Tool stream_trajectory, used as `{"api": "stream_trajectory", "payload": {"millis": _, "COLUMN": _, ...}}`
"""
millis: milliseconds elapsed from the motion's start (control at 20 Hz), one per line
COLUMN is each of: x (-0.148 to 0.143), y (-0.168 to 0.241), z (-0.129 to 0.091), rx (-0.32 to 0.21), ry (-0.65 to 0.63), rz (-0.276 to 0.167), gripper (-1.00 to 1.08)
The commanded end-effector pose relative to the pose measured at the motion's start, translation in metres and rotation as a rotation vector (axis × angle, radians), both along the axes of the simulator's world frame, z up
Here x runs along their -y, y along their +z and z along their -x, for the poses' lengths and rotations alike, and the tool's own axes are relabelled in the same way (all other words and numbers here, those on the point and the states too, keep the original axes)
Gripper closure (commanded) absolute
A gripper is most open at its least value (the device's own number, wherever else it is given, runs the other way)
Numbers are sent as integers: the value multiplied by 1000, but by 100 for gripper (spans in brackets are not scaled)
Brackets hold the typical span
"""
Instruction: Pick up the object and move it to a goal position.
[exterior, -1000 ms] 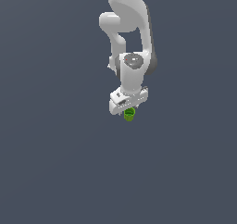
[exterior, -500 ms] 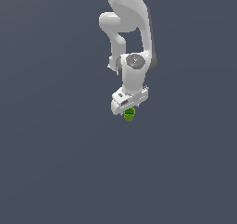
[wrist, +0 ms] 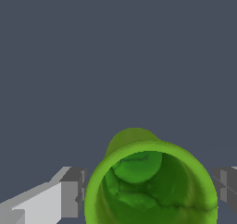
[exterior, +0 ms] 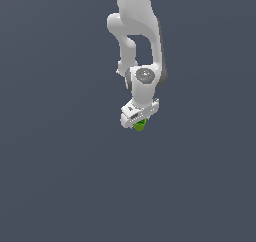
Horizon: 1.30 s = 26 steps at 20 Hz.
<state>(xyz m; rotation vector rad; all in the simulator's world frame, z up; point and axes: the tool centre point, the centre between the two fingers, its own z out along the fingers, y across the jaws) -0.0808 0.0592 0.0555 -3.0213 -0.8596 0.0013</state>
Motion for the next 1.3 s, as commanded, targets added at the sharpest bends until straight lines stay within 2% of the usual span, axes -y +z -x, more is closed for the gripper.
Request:
{"api": "stream_trajectory", "payload": {"millis": 0, "x": 0, "y": -9, "z": 0, "rx": 1, "ry": 1, "rz": 0, "gripper": -92}}
{"api": "stream_trajectory", "payload": {"millis": 200, "x": 0, "y": -13, "z": -1, "rx": 1, "ry": 1, "rz": 0, "gripper": -92}}
{"api": "stream_trajectory", "payload": {"millis": 250, "x": 0, "y": -13, "z": -1, "rx": 1, "ry": 1, "rz": 0, "gripper": 108}}
{"api": "stream_trajectory", "payload": {"millis": 850, "x": 2, "y": -12, "z": -2, "rx": 2, "ry": 0, "rz": 1, "gripper": 108}}
{"api": "stream_trajectory", "payload": {"millis": 1250, "x": 27, "y": -5, "z": -22, "rx": 2, "ry": 0, "rz": 1, "gripper": 108}}
